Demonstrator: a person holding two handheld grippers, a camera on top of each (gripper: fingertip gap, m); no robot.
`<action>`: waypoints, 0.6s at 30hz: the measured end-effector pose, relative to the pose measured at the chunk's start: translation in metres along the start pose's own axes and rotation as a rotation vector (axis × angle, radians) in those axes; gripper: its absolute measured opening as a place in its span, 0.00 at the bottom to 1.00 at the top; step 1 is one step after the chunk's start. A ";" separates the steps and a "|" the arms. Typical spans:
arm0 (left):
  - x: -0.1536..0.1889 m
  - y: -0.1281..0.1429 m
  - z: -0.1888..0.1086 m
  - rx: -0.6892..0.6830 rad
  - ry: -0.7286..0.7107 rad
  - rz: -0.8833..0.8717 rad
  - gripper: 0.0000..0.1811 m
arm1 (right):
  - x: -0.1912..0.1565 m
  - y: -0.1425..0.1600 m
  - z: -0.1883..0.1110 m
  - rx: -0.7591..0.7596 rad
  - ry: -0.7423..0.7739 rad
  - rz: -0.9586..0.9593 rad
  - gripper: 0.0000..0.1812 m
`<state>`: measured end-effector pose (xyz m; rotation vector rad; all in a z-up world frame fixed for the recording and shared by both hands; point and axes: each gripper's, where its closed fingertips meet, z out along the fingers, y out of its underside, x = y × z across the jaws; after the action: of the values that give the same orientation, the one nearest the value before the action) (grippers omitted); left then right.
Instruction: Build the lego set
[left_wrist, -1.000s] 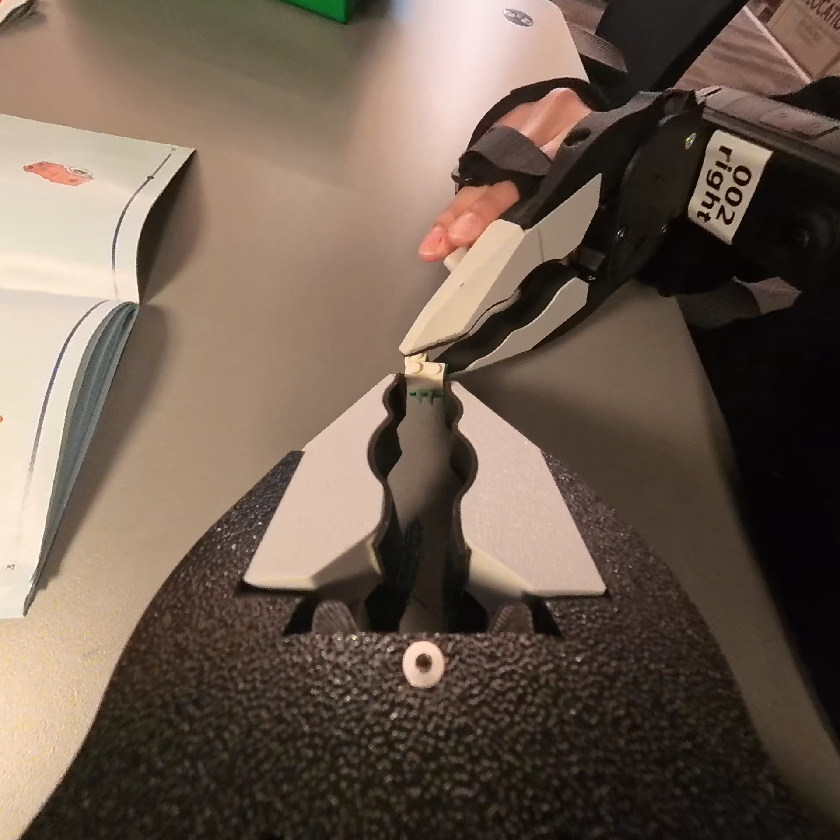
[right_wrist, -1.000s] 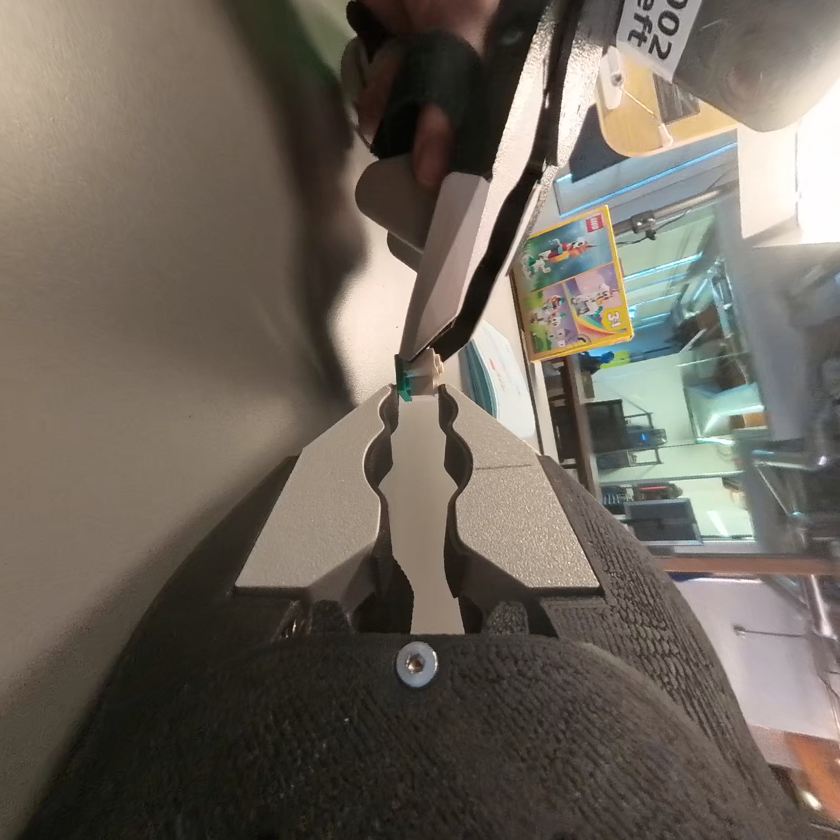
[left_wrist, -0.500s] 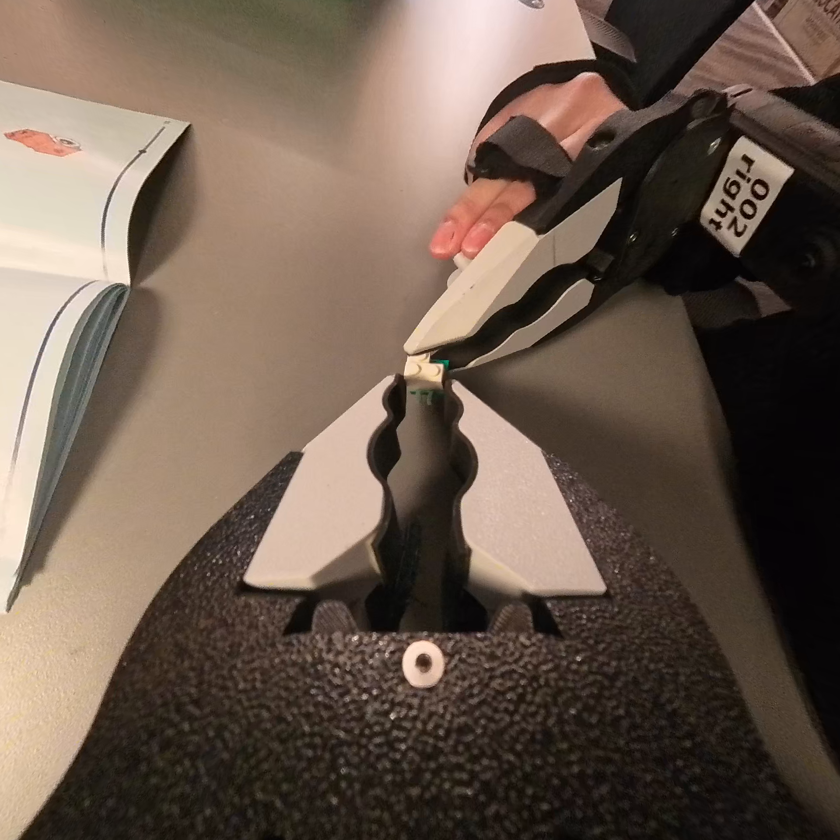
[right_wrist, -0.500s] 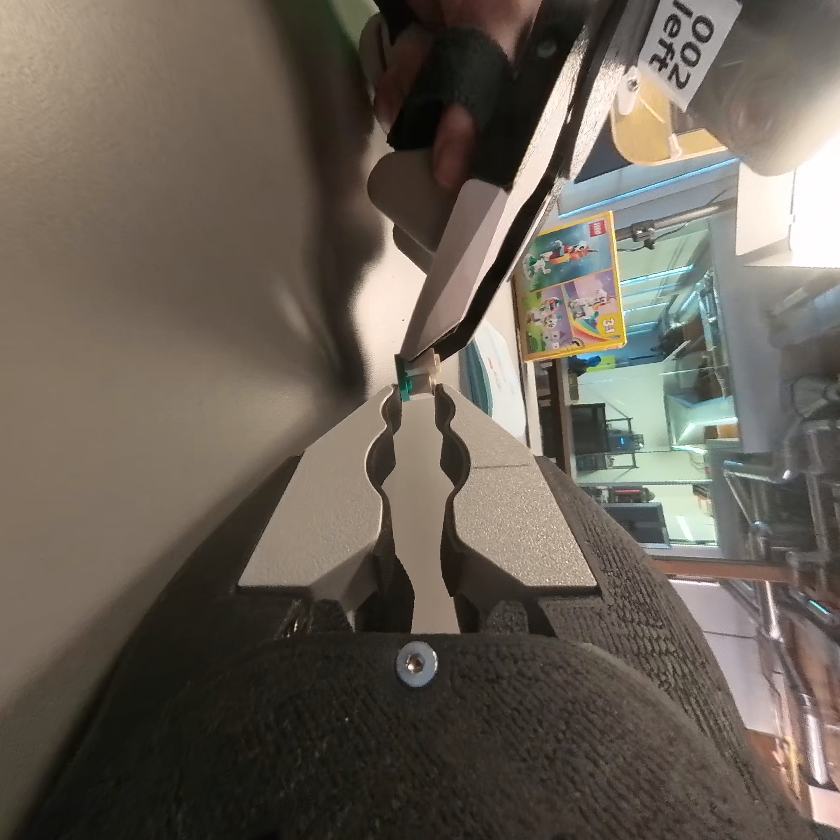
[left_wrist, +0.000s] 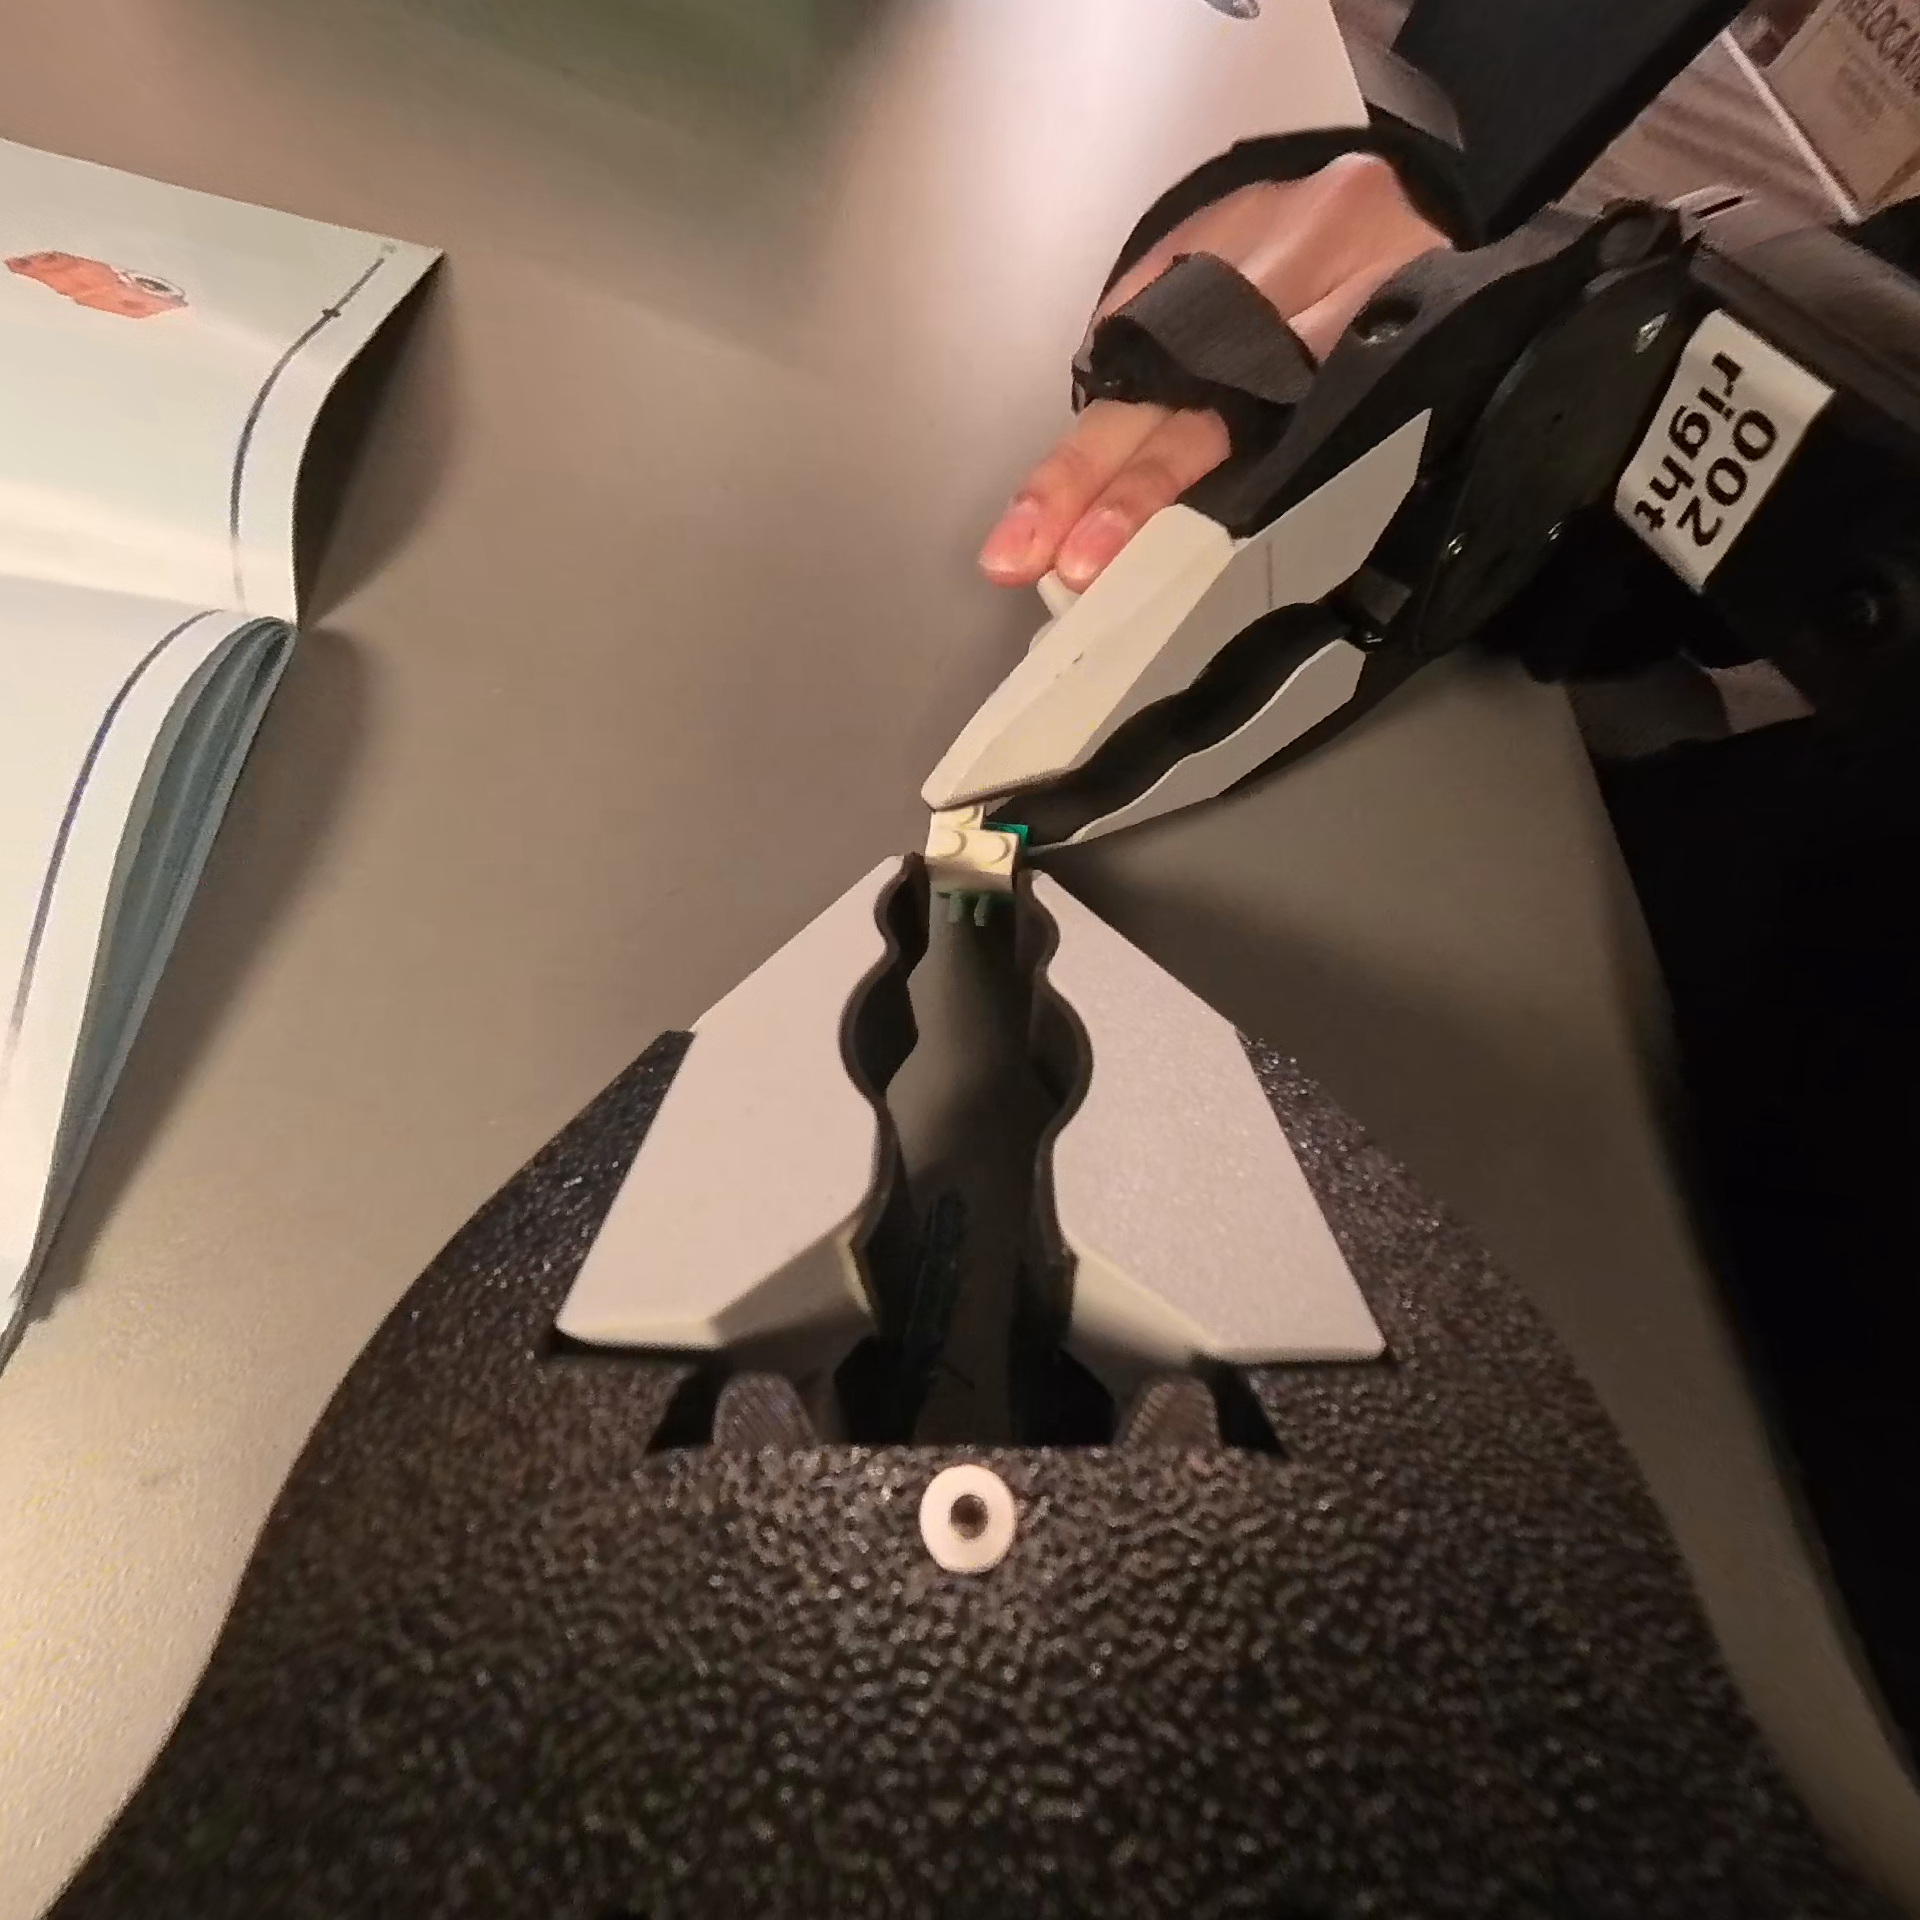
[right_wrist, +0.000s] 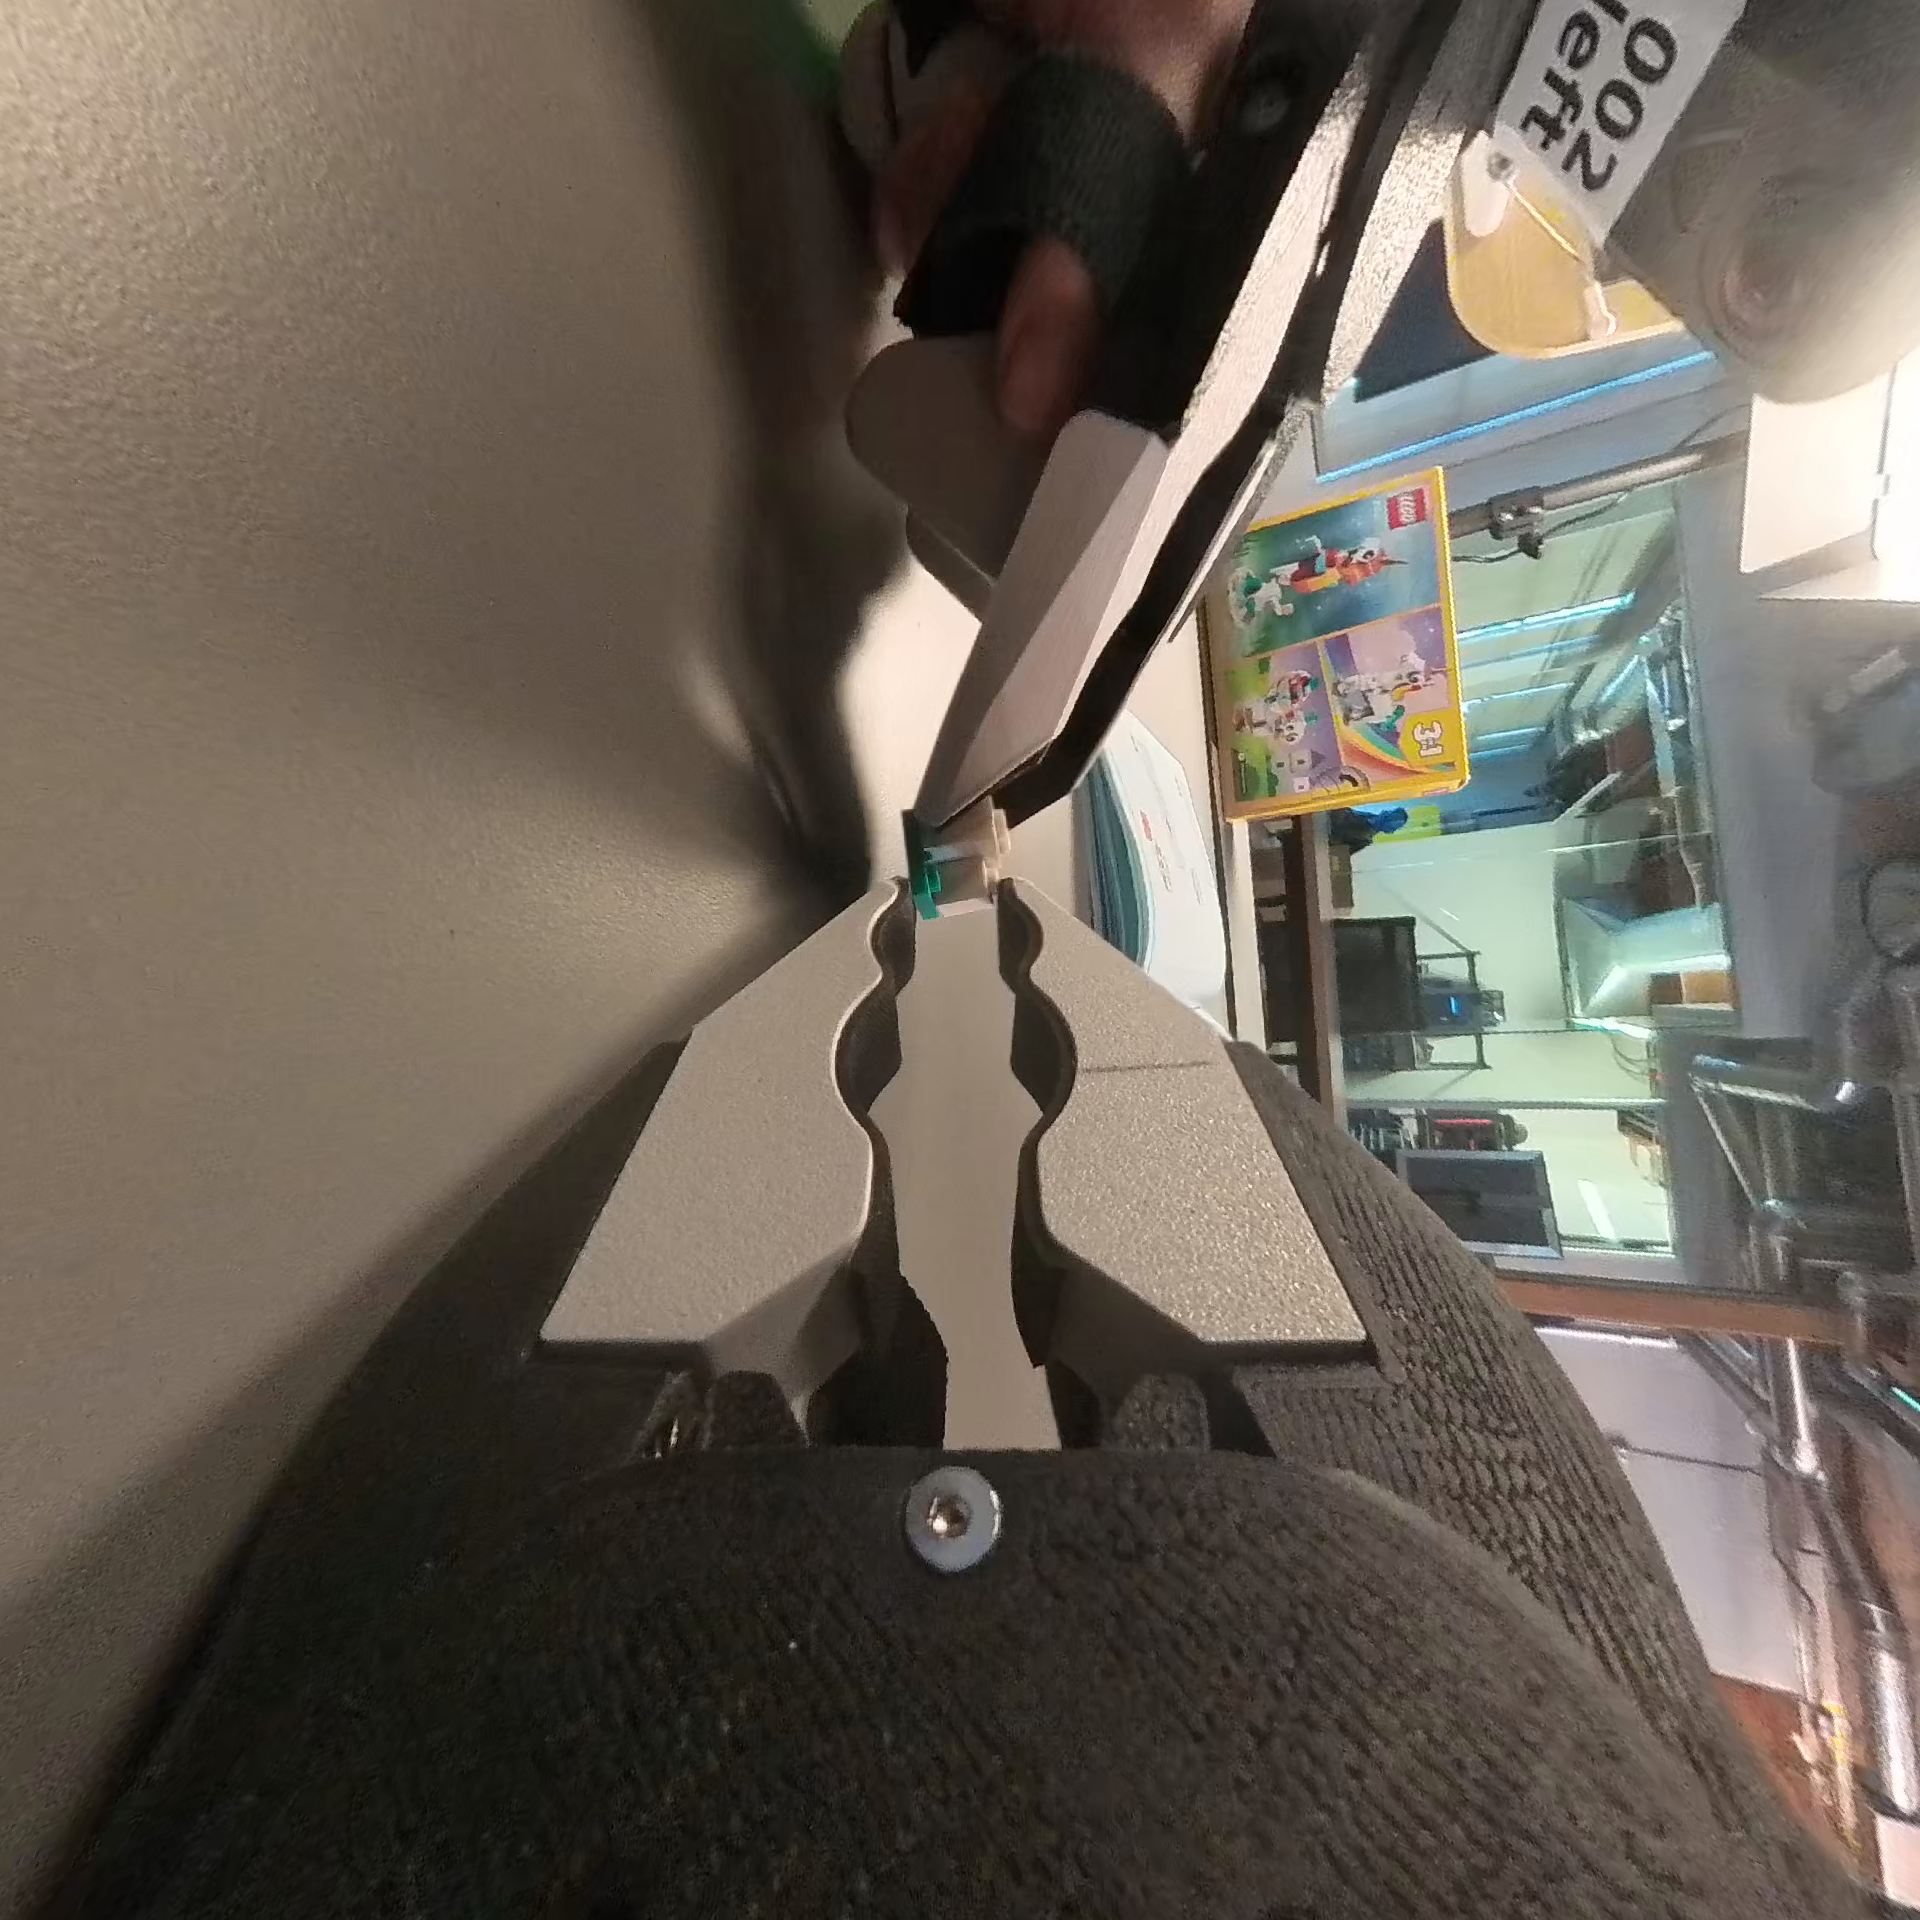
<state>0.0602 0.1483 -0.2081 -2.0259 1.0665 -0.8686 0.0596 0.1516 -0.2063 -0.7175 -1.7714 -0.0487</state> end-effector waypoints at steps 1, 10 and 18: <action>0.000 -0.001 0.000 0.005 0.000 0.001 0.08 | 0.001 0.000 0.000 0.005 0.004 0.005 0.08; -0.005 -0.001 0.000 0.007 -0.018 -0.040 0.07 | 0.005 0.001 0.002 -0.006 0.037 0.011 0.12; -0.011 -0.005 -0.005 0.029 -0.034 -0.122 0.07 | 0.015 0.008 0.010 -0.096 0.111 -0.096 0.15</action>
<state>0.0531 0.1586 -0.2037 -2.0912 0.9147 -0.9024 0.0530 0.1681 -0.1989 -0.6845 -1.7048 -0.2357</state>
